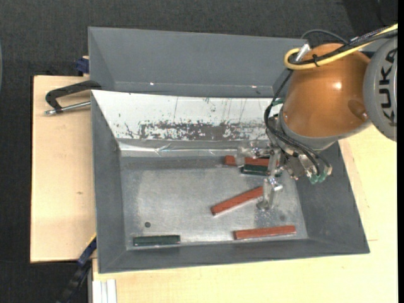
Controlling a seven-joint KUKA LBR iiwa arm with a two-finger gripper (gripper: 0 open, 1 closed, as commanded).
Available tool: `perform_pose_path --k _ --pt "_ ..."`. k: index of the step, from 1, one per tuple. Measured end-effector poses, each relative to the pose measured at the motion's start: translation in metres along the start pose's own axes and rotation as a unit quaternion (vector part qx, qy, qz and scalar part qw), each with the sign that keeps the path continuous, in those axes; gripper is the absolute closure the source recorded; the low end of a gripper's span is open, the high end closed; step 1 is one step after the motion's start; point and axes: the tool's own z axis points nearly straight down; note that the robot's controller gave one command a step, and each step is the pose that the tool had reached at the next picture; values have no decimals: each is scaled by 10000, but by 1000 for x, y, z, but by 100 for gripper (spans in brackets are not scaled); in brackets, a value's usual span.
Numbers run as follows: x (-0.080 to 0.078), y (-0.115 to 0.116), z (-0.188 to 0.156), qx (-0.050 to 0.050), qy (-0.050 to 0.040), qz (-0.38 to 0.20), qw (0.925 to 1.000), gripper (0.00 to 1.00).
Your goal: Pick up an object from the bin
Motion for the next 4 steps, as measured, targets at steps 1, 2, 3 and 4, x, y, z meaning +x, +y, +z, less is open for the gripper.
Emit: perform_pose_path --k 1,2,3,4 --pt "0 1 0 -4 3 -5 10000 0" --pt "-42 -4 149 -18 29 -1850 9827 100" --pt "-42 -4 148 -12 7 -1847 9828 0" --pt "-42 -4 148 -12 9 -1847 9828 0"
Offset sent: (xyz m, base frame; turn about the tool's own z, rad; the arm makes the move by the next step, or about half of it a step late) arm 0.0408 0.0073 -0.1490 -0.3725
